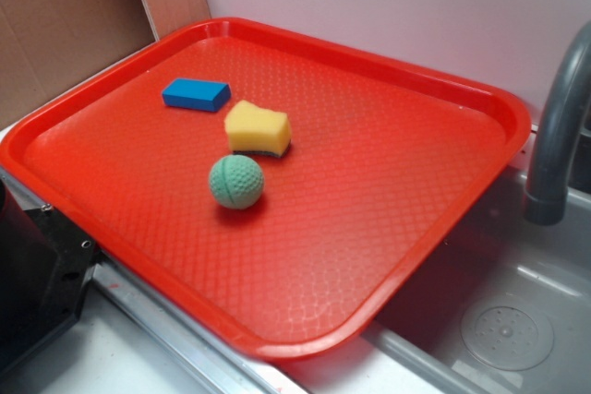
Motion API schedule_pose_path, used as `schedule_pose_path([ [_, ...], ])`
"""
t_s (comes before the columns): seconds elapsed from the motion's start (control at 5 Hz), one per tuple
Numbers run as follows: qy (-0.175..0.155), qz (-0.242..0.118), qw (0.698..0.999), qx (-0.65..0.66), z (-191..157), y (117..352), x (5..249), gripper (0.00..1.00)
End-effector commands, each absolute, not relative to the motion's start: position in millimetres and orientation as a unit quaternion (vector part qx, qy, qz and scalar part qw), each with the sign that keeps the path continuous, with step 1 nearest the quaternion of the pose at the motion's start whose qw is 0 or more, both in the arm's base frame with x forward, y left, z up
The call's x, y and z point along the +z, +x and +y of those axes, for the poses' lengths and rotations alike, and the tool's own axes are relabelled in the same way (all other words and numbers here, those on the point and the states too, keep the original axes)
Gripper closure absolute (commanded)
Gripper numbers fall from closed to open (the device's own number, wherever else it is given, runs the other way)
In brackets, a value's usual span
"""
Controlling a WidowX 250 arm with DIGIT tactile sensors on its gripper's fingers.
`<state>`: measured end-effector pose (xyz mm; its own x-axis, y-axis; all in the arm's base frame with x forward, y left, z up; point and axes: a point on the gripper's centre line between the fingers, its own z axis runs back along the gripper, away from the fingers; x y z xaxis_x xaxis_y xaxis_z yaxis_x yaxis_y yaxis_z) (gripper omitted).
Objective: Grab the green ball.
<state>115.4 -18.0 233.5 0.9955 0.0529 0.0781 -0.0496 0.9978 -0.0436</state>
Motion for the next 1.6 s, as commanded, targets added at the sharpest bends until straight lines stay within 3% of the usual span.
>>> schedule_pose_path([
  [0.0,-0.018,-0.034,0.993,0.111,-16,132,225,0.00],
  [0.4,-0.017,-0.044,0.968,0.246,-42,145,187,0.00],
  [0.6,-0.038,-0.046,0.951,0.303,-49,149,167,0.00],
  [0.8,-0.031,-0.056,0.942,0.329,-57,153,139,0.00],
  [1.0,-0.013,-0.055,0.937,0.345,-62,165,109,0.00],
  [1.2,-0.034,-0.044,0.941,0.333,-66,177,77,0.00],
  [1.4,-0.027,-0.033,0.948,0.316,-70,183,58,0.00],
])
